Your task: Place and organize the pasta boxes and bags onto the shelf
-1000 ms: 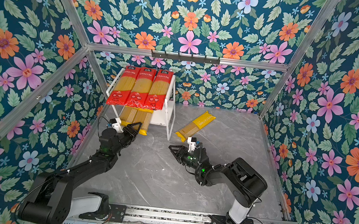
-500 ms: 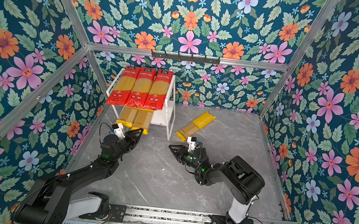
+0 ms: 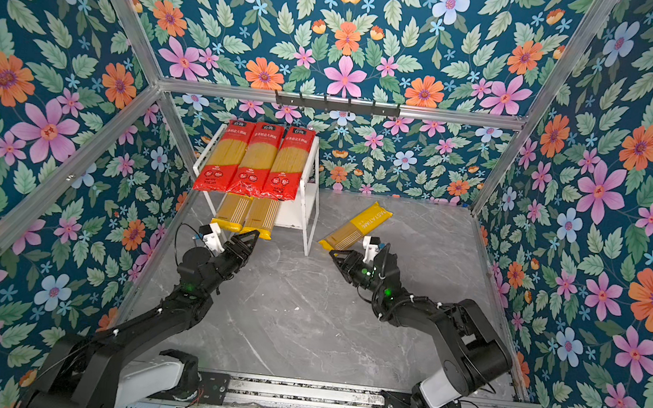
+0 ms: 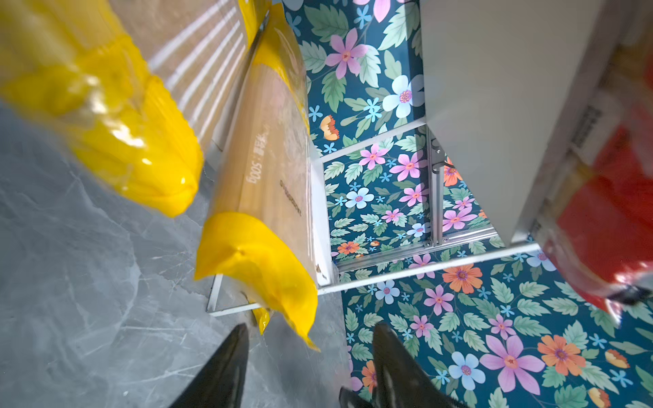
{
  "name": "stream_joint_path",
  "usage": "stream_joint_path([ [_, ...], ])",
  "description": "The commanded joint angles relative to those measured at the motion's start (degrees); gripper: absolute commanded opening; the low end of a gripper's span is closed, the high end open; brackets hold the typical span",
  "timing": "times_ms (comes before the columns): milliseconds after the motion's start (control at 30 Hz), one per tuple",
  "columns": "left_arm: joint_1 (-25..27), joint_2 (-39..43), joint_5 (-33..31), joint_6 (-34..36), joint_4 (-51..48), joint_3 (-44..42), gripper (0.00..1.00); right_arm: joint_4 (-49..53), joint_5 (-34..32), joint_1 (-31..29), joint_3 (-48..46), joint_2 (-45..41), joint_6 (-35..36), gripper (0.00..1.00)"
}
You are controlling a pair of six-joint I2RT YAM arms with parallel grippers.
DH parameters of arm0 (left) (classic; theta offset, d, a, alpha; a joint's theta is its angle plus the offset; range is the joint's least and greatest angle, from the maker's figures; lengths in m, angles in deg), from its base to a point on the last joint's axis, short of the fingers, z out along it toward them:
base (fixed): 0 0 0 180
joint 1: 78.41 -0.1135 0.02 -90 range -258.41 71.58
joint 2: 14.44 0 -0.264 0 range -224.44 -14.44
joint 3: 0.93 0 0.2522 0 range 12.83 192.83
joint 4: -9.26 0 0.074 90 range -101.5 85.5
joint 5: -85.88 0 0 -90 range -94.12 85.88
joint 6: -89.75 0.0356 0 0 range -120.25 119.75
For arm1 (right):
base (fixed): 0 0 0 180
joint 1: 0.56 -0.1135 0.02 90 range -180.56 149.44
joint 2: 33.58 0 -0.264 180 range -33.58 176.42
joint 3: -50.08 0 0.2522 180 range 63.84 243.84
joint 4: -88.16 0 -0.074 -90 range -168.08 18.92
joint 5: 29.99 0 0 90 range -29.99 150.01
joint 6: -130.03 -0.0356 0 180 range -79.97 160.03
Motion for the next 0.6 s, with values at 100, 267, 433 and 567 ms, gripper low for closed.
stream_joint_path([
  [100, 9.89, 9.63, -13.2, 12.64, -19.36, -1.06, 0.63, 41.15, -9.44, 0.69, 14.9, -1.5, 24.13, 0.45],
  [267, 22.2, 6.23, -22.94, 14.94, -20.63, -1.23, 0.63, 48.17, -14.0, 0.75, 27.99, 7.3, 29.54, 0.45],
  [433, 31.94, -0.46, -28.43, 15.5, -17.82, 0.97, 0.63, 52.46, -17.36, 0.63, 40.74, 19.32, 30.76, 0.45],
  [567, 36.86, -5.57, -30.14, 15.88, -16.05, 3.3, 0.63, 60.4, -22.2, 0.53, 53.14, 28.3, 31.75, 0.48],
])
